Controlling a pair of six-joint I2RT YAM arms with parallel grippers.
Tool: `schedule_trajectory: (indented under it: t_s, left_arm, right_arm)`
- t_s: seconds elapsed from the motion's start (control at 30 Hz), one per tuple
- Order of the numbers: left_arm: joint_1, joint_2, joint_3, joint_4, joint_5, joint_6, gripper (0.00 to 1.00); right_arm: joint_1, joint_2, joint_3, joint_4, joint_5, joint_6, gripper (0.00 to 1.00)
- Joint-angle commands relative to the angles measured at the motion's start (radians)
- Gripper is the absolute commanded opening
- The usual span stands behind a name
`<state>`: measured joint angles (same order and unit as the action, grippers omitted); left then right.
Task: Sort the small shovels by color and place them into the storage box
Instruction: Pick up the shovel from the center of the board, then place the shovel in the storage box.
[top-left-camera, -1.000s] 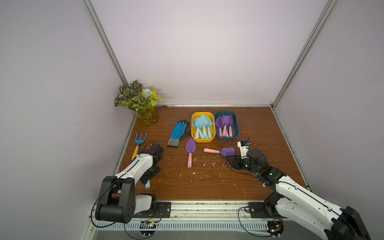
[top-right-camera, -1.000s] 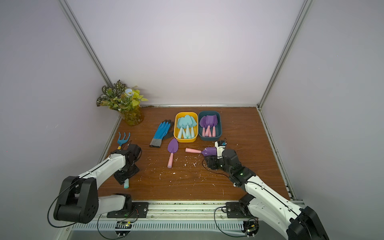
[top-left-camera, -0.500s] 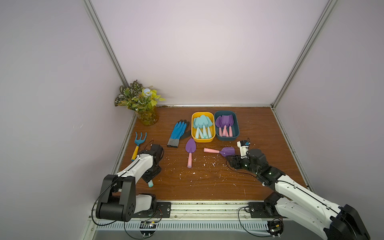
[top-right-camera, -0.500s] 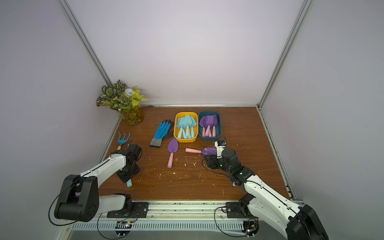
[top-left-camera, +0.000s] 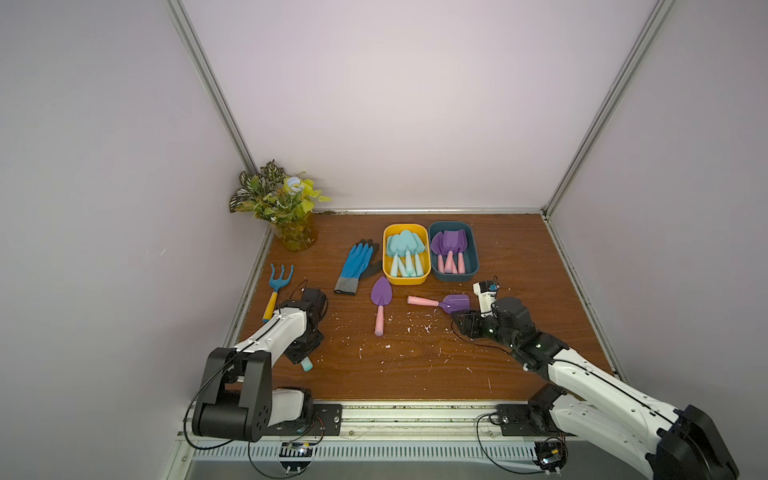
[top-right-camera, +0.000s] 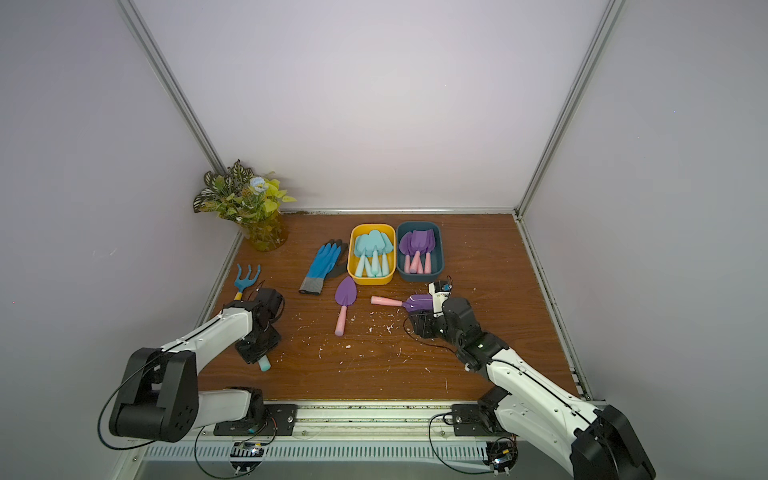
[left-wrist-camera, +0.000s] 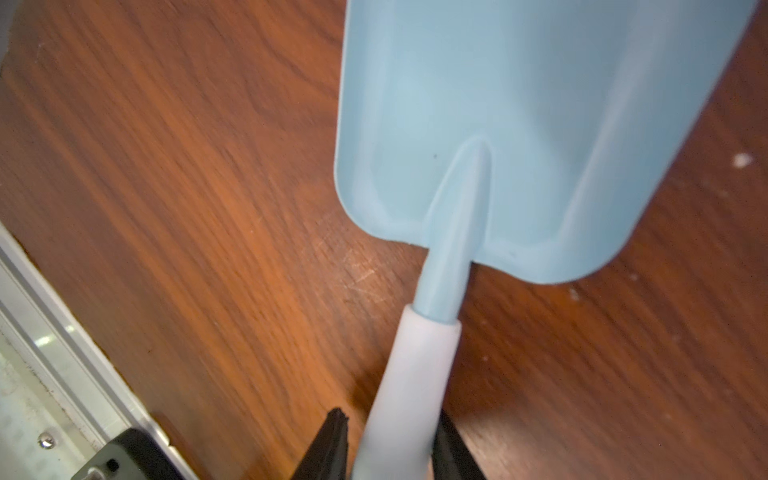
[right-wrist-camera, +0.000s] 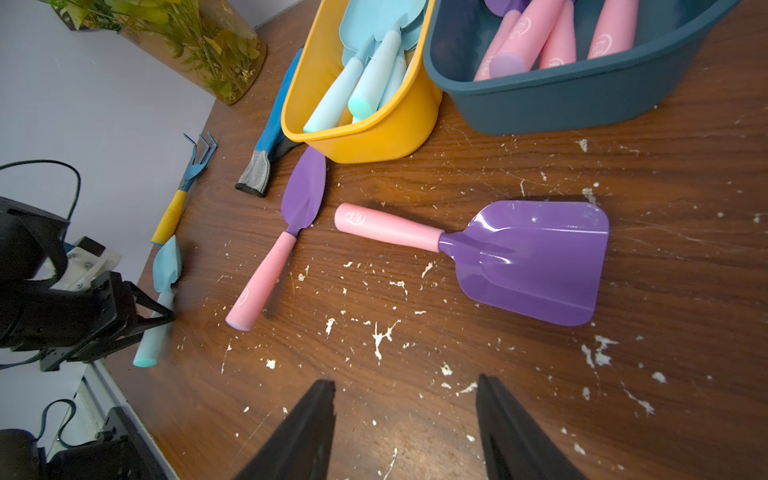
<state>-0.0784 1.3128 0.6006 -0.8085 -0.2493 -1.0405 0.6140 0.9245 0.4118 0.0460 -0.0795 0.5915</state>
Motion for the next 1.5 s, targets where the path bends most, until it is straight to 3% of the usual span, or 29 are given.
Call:
schedule_trajectory:
  t_s: [0.0, 0.33, 0.73, 1.03, 1.47]
  left_arm:
    - [0.009, 0.036, -0.039, 0.04, 0.048, 0.009, 0.33]
    - [0.007, -0.028, -0.087, 0.132, 0.116, 0.039, 0.23]
    - [-0.101, -0.202, -0.07, 0.188, 0.15, 0.097, 0.17]
    - [-0.105, -0.287, -0.066, 0.296, 0.231, 0.177, 0.14]
    - [-0.136, -0.215, 0.107, 0.301, 0.241, 0.322, 0.11]
  right_arm:
    - [0.004, 0.008, 0.023, 0.008, 0.009, -0.004, 0.6]
    - [0.005, 0.013, 0.068, -0.062, 0.026, 0.009, 0.6]
    - [0.004, -0.126, 0.193, -0.296, 0.197, 0.017, 0.57]
    - [0.004, -0.085, 0.325, -0.401, 0.266, 0.013, 0.57]
    - [0.005, -0.062, 0.393, -0.438, 0.307, 0.085, 0.57]
